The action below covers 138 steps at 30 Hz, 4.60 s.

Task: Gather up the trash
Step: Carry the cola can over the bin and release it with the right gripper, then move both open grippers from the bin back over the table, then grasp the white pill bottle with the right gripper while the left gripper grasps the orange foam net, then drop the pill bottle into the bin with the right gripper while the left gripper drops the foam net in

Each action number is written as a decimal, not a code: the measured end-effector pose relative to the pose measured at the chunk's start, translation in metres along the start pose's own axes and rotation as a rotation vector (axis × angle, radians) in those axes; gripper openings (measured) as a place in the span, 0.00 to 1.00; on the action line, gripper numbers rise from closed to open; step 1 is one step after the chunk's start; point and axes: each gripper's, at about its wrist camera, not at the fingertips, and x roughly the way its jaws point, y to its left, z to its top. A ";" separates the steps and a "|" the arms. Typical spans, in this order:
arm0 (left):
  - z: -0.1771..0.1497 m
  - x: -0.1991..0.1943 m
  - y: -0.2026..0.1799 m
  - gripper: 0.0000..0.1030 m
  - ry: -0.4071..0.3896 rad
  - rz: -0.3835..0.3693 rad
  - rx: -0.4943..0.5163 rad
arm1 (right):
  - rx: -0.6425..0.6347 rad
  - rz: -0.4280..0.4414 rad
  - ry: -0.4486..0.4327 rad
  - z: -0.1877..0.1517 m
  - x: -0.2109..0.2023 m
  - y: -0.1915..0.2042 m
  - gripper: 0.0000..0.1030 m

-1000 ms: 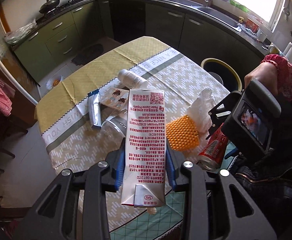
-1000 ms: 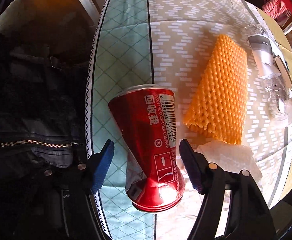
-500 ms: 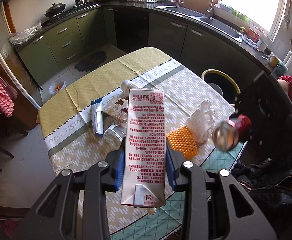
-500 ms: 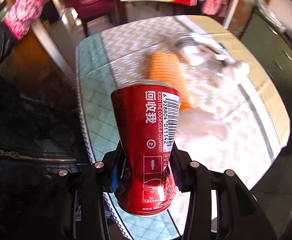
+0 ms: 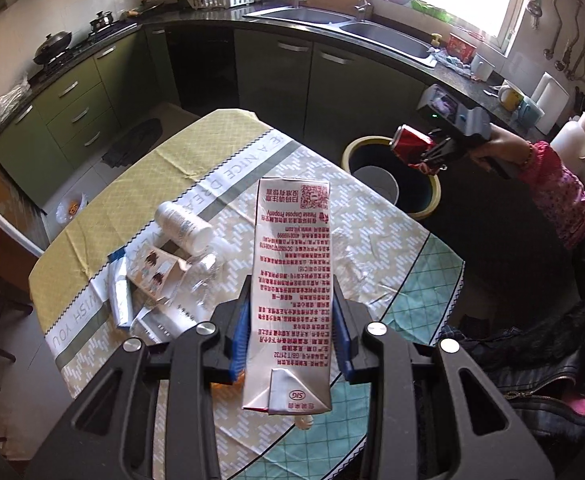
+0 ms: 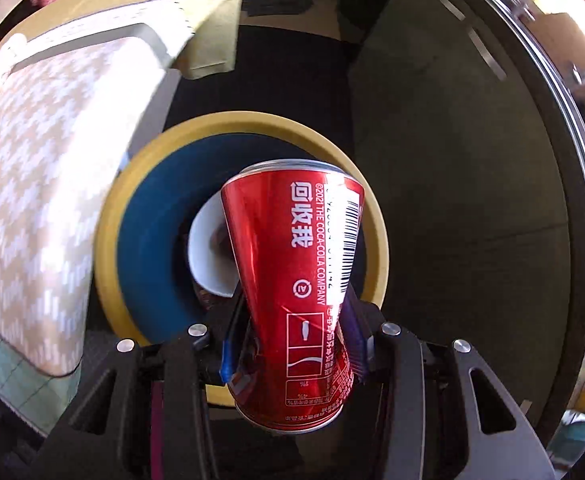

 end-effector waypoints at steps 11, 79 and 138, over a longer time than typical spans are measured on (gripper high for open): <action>0.095 0.095 -0.098 0.32 0.093 -0.172 0.196 | 0.226 0.089 -0.194 -0.047 -0.050 -0.048 0.65; -0.078 0.117 0.007 0.11 0.279 -0.012 0.195 | -0.230 0.266 -0.286 0.007 -0.153 0.181 0.67; 0.012 0.043 -0.072 0.11 0.038 -0.014 0.193 | 0.327 0.244 -0.005 -0.009 -0.014 -0.019 0.49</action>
